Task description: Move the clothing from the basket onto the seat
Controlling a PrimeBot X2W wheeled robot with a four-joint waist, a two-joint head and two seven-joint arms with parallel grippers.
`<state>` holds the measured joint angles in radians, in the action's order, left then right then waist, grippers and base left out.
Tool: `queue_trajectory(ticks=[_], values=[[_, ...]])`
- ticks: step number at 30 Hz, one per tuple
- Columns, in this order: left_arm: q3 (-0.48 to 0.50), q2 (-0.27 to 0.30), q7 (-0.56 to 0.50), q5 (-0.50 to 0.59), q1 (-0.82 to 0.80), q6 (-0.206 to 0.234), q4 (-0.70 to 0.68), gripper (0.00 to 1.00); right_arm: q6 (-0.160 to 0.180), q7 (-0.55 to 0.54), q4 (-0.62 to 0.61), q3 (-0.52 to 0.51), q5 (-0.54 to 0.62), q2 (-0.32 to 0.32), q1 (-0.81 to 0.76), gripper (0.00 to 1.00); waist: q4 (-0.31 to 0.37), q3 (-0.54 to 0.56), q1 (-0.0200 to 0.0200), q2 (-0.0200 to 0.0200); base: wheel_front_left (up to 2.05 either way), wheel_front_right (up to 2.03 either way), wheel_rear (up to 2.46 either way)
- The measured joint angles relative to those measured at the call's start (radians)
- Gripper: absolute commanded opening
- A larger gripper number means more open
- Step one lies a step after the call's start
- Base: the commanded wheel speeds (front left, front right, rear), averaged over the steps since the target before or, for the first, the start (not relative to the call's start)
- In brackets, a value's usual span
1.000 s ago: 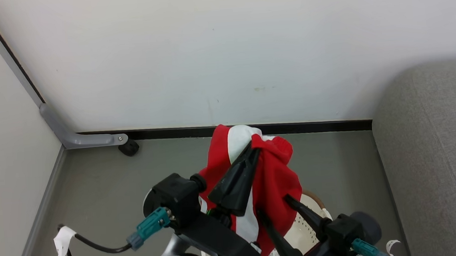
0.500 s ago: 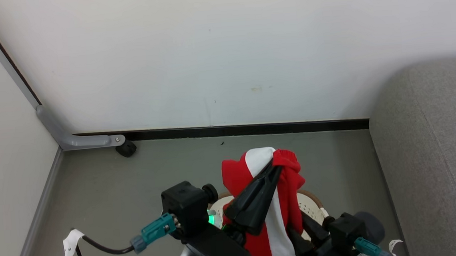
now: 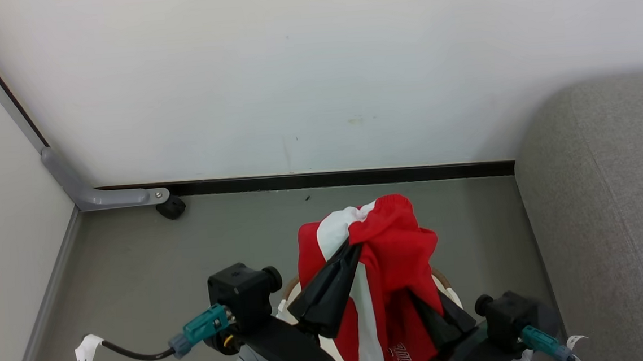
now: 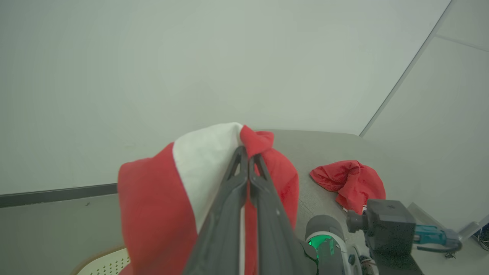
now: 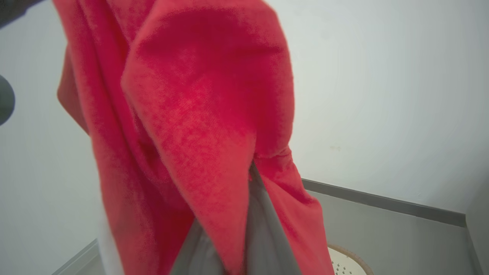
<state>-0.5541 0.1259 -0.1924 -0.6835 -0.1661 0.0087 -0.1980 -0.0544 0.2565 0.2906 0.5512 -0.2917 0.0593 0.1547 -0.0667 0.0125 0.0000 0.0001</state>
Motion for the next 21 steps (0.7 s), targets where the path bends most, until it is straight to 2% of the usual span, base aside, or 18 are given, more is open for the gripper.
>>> queue_trajectory(ticks=[1,2,3,11,21], values=[[0.0,0.0,0.0,0.0,0.006,0.0,0.001,0.71,0.0,0.0,-0.002,-0.007,-0.006,0.0,0.0,0.0,0.002,-0.001,0.0,0.0,0.0,0.0,0.0],[-0.001,0.001,0.0,0.0,0.011,0.0,0.003,0.89,0.0,0.0,-0.004,-0.015,-0.012,0.0,-0.001,0.0,0.004,-0.002,0.0,0.0,0.0,0.0,0.0],[-0.002,0.002,-0.001,0.0,0.015,0.0,0.005,1.0,0.0,0.0,-0.008,-0.023,-0.017,0.0,-0.003,0.0,0.006,-0.003,0.0,0.0,0.0,0.0,0.0],[-0.038,0.045,-0.001,0.027,0.068,-0.001,0.011,1.0,0.002,0.0,-0.052,-0.095,-0.027,0.013,-0.011,0.0,0.025,-0.009,0.0,-0.0001,0.0,0.0,0.0],[-0.078,0.096,0.032,0.087,0.122,-0.037,0.028,1.0,0.02,0.0,-0.103,-0.162,-0.026,0.053,-0.02,0.0,0.05,-0.016,0.0,0.0,0.0,0.0,0.0]])
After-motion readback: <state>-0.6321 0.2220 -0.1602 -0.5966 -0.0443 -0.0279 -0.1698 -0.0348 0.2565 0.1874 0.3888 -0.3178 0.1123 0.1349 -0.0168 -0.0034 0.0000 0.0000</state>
